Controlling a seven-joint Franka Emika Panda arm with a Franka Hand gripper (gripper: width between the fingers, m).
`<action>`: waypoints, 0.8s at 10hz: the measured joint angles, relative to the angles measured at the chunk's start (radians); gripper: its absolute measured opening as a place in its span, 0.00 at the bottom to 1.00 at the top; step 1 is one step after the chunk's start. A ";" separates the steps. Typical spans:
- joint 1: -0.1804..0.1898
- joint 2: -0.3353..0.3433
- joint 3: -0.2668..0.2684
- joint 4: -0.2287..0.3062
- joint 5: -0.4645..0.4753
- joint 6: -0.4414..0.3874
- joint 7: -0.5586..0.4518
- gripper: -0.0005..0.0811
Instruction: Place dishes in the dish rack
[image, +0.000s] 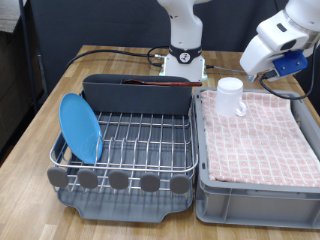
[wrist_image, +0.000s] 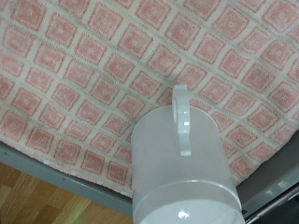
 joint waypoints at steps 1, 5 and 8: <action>0.000 0.012 0.000 -0.003 0.007 0.011 -0.002 0.99; -0.001 0.047 0.000 -0.034 0.029 0.066 -0.014 0.99; -0.001 0.052 0.000 -0.080 0.043 0.125 -0.023 0.99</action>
